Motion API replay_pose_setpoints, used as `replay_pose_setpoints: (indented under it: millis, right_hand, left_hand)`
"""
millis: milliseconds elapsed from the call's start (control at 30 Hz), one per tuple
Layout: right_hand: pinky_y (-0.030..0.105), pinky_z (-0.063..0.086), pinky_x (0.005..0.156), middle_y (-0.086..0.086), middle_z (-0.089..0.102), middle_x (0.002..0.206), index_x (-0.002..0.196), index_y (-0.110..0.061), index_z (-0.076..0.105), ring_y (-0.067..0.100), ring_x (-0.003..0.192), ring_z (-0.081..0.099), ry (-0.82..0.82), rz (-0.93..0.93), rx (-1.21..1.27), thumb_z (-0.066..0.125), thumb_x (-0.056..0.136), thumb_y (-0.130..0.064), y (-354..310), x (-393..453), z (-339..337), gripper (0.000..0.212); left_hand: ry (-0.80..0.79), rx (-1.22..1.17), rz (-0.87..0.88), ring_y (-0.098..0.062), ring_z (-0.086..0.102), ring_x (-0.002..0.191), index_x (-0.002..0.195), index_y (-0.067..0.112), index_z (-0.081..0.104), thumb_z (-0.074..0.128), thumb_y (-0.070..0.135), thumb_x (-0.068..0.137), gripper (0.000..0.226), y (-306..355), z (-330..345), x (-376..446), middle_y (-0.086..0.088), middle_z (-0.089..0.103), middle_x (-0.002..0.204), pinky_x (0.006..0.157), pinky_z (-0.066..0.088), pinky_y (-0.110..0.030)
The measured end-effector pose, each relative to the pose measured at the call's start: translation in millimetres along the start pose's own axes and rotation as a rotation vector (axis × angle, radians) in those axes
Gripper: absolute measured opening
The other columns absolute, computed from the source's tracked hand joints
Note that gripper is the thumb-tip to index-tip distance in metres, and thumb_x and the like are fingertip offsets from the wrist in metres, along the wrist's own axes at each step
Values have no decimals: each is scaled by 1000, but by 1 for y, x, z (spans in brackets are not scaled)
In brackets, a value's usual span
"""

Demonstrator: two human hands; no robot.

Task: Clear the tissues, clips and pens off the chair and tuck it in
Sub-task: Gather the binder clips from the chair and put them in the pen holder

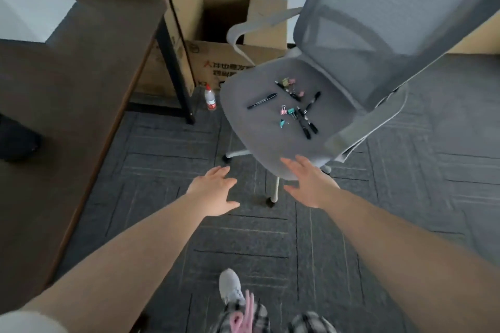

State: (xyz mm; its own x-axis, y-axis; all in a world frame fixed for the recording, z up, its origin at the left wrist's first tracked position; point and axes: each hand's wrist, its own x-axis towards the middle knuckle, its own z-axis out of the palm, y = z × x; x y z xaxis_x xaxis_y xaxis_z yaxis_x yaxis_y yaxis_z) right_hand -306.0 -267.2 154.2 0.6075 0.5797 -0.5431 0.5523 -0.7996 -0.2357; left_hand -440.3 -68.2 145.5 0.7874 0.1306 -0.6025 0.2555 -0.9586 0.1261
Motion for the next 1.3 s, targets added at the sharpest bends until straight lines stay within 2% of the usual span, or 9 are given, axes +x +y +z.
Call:
replay_pose_setpoints:
  millis: [167, 367, 533, 667, 900, 1033, 1100, 1200, 1300]
  right_hand:
    - [49, 40, 105, -1, 8, 160, 149, -42, 9, 31, 141, 28, 29, 76, 29, 50, 95, -33, 16, 43, -42, 68]
    - [48, 43, 100, 0, 16, 156, 148, -39, 14, 29, 139, 29, 33, 157, 56, 49, 94, -31, 52, 109, -67, 65]
    - [47, 46, 96, 2, 27, 150, 147, -36, 19, 31, 131, 37, 62, 169, 106, 46, 94, -28, 87, 181, -87, 60]
    - [45, 46, 95, 3, 30, 147, 147, -35, 21, 31, 129, 39, 34, 174, 125, 46, 95, -27, 112, 236, -102, 59]
    - [48, 40, 99, 6, 28, 150, 146, -31, 22, 34, 130, 37, -14, 251, 111, 48, 93, -19, 147, 322, -108, 61]
    - [50, 38, 101, 10, 23, 153, 148, -31, 20, 36, 132, 35, 15, 255, 83, 49, 92, -18, 166, 369, -111, 64]
    - [51, 39, 99, 10, 27, 150, 145, -30, 26, 37, 130, 36, 38, 259, 116, 49, 92, -17, 173, 390, -109, 59]
    - [51, 40, 98, 9, 29, 147, 139, -28, 35, 36, 131, 35, 56, 234, 151, 51, 91, -16, 177, 414, -104, 52]
    - [49, 37, 103, 7, 22, 154, 145, -28, 30, 33, 136, 29, 38, 216, 138, 50, 93, -15, 176, 430, -98, 57]
  left_hand:
    - [39, 10, 86, -23, 9, 148, 148, 26, 23, 50, 54, 89, 70, -5, -57, 70, 1, 9, 161, 113, 31, -51]
    - [106, 60, 136, -27, 4, 148, 149, 30, 15, 52, 55, 87, 76, 1, -90, 154, -3, 2, 161, 112, 29, -51]
    - [34, 6, 79, -30, 3, 148, 149, 32, 10, 57, 55, 84, 84, 9, -109, 221, -4, -2, 161, 109, 34, -54]
    - [-2, 28, 98, -30, 3, 147, 149, 33, 5, 62, 54, 82, 90, 15, -121, 282, -6, -2, 161, 106, 40, -54]
    - [-67, -46, 111, -34, 7, 145, 148, 38, -1, 65, 57, 77, 99, 38, -117, 370, -3, -3, 159, 100, 46, -53]
    - [-90, -37, 166, -33, 8, 145, 148, 35, 4, 62, 56, 80, 92, 40, -98, 413, -4, -3, 159, 101, 45, -52]
    - [-85, -16, 189, -33, 12, 143, 148, 34, 10, 59, 57, 81, 86, 38, -89, 429, -4, 0, 159, 97, 47, -51]
    - [-10, 27, 230, -31, 26, 133, 143, 32, 23, 57, 53, 82, 73, 39, -79, 442, -4, 16, 154, 85, 50, -47]
    - [50, 40, 281, -29, 43, 116, 133, 25, 39, 62, 32, 80, 58, 36, -70, 449, -5, 36, 139, 67, 53, -39]
